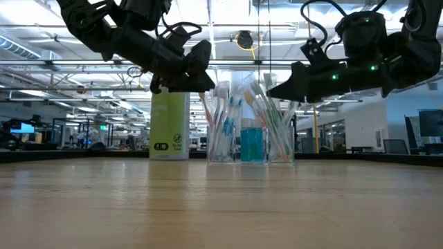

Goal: Pick & Place toothbrushing station
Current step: Put the green toothbrush into the transparent organizer

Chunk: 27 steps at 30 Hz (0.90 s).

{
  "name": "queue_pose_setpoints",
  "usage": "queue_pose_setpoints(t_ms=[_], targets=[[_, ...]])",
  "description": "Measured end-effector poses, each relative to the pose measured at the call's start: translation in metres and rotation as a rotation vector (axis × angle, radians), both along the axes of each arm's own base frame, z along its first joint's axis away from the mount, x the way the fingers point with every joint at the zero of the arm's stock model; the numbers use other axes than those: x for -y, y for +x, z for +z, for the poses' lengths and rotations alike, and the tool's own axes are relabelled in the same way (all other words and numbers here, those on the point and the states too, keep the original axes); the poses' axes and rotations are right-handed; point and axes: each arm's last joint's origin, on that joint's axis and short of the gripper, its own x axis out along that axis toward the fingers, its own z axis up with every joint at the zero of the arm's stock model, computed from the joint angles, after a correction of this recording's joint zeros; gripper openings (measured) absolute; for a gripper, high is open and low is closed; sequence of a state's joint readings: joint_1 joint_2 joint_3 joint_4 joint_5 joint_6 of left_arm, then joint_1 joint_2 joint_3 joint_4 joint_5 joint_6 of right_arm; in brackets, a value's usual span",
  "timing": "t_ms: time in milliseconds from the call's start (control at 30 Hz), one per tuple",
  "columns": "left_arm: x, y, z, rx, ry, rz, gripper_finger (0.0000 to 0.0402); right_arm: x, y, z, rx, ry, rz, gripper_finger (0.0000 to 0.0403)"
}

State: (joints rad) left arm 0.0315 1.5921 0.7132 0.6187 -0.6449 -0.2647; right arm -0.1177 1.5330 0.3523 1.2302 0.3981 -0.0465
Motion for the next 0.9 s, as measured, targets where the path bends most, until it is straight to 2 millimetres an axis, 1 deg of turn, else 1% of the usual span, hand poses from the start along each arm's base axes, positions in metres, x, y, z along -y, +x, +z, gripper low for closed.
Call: queue_pose_setpoints(t_ms=[233, 333, 500, 633, 900], targets=[[0.0003, -0.0007, -0.0028, -0.029, -0.006, -0.002, 0.0157, 0.0029, -0.0021, -0.0043, -0.022, 0.041, -0.124, 0.0009], [0.0009, -0.0005, -0.0039, -0.036, -0.018, -0.028, 0.0157, 0.0032, -0.0025, -0.0086, -0.057, 0.063, -0.134, 0.0009], [0.0013, -0.0003, -0.0041, -0.037, -0.023, -0.042, 0.0157, 0.0031, -0.0025, -0.0090, -0.060, 0.067, -0.134, 0.0016], [0.0013, -0.0005, -0.0045, -0.026, -0.042, -0.036, 0.0157, 0.0031, -0.0030, -0.0090, -0.102, -0.012, -0.130, 0.0046], [0.0019, -0.0009, -0.0070, -0.044, -0.062, -0.052, 0.0157, 0.0039, -0.0032, -0.0041, -0.055, -0.004, -0.135, 0.0127]])
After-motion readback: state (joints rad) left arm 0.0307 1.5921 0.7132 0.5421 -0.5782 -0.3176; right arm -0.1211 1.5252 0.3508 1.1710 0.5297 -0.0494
